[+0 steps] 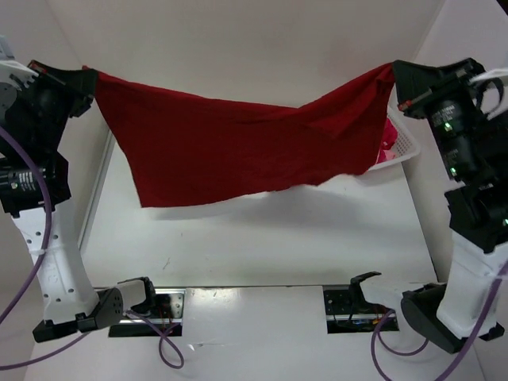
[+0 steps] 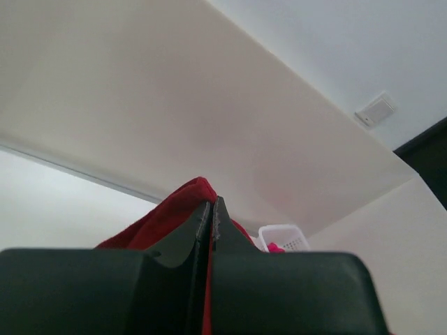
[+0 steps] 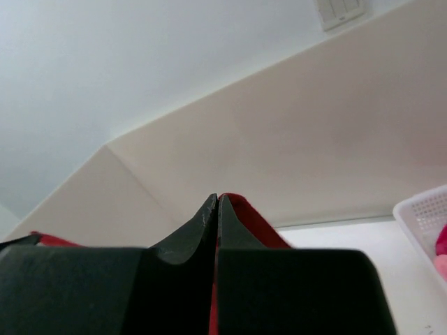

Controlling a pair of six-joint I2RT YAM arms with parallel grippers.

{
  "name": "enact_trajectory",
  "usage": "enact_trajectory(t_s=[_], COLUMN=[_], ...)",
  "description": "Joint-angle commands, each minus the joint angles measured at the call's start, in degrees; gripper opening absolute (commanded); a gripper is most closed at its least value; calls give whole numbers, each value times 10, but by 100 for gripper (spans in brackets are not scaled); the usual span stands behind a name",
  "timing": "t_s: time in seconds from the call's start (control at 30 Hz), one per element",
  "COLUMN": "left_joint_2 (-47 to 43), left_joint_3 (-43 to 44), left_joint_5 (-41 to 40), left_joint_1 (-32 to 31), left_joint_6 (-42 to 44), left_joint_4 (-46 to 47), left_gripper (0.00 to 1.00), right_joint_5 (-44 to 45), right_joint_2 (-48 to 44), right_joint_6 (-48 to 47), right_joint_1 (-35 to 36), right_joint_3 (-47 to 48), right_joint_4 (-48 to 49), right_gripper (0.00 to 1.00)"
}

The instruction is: Fold and stack the t-shirts

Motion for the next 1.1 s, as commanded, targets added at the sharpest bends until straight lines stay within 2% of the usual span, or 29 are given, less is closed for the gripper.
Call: enact_trajectory(t_s=[0.0,0.17,0.27,0.37,0.4,0.43,0.6,0.73,0.83,0.93,1.0,1.07], left_joint_2=[60,125,184,258,276,301,330,324,312,289,260,229], left_joint_3=[-12,-140,-165,-126,-106,-85,55,103,134,107,28,-36], left_joint_5=[-9,-21,-28,-38,-27,-22,-5,0,8,8,8,8], left_joint_1=[8,8,8,-5,-5,-5,-10,5,12,18,18,18], left_joint_6=[15,2,2,-9,-16,-24,-65,-77,-77,-68,-61,-56], left_joint_4=[27,91,112,121,121,121,114,126,120,148,183,200], left_gripper=[0,0,0,0,0,0,0,0,0,0,0,0], right_joint_5=[36,-18,-24,-31,-31,-39,-38,-42,-36,-41,-58,-76], right_joint_2=[100,234,355,486,517,572,526,475,423,398,393,347], right_joint_6=[-28,-33,-40,-40,-40,-34,7,1,-4,-10,-10,-10], right_joint_1=[4,-4,-4,-10,-10,-10,-10,-10,-10,-10,-10,-10], right_joint_3=[-7,-26,43,185,285,343,331,379,334,269,232,126], right_joint_4=[3,46,37,0,-20,-33,58,103,133,118,105,111], right_gripper=[0,0,0,0,0,0,0,0,0,0,0,0])
